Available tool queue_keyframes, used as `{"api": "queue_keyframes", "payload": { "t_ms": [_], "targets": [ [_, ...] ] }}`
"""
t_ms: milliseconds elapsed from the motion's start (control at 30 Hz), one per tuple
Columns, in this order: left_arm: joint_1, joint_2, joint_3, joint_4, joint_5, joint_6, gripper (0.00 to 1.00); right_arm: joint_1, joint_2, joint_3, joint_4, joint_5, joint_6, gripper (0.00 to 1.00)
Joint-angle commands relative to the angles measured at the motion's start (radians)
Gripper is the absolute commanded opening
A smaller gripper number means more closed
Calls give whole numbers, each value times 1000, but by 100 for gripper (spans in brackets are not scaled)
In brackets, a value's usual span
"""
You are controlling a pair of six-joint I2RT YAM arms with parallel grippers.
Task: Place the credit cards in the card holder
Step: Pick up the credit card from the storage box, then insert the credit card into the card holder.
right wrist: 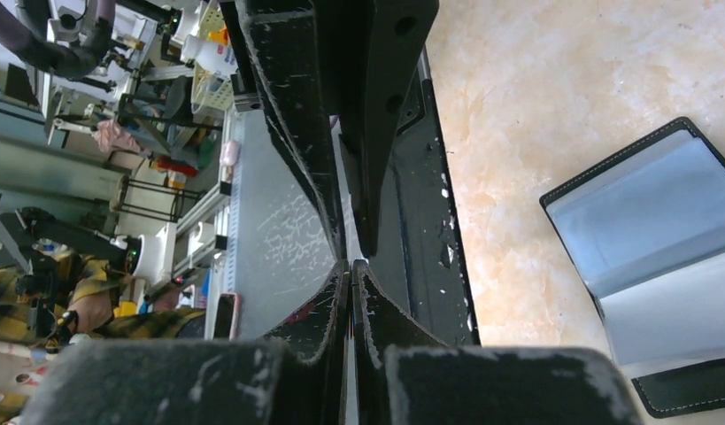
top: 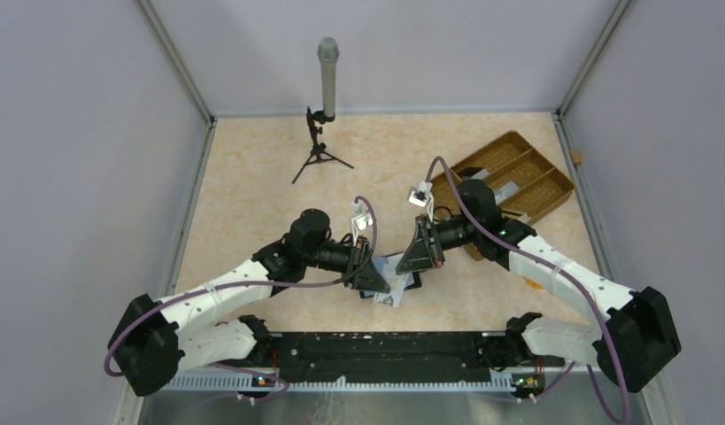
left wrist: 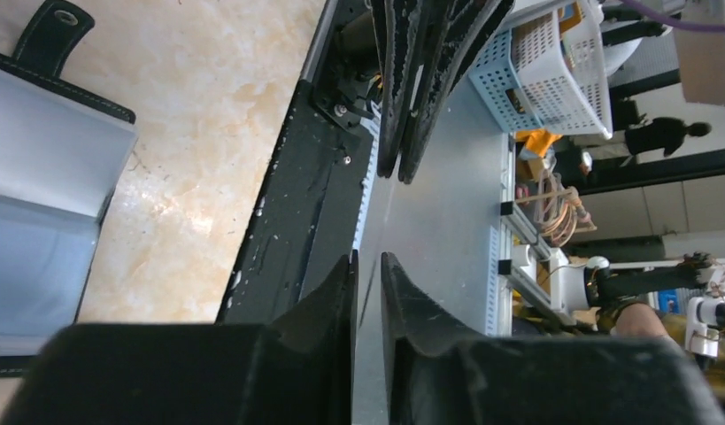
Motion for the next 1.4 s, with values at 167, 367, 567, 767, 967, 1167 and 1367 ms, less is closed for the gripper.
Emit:
{"api": "queue_keyframes", "payload": {
  "t_ms": [167, 367, 567, 767, 967, 1167, 1367],
  "targets": [
    [-28, -32, -90, 342, -46, -153, 0, 10, -15, 41, 30, 140, 25, 58],
    [-28, -133, -213, 531, -268, -268, 0, 11, -79, -123, 304, 205, 253, 66],
    [-29, -133, -245, 595, -326, -311, 0, 31, -107, -208, 450, 213, 346, 49],
    [-31, -104, -251, 616, -318, -332, 0, 34, -100, -263, 620, 222, 445, 16],
    [-30, -117, -230, 351, -445, -318, 66, 31, -58, -246, 349, 452, 360, 0],
    [-29, -110, -213, 26, -693, -371, 76, 30, 82, -252, 315, 533, 338, 0],
    [-24, -41, -216, -43, -746, -389, 73, 13, 222, -246, 345, 540, 335, 0]
  ]
}}
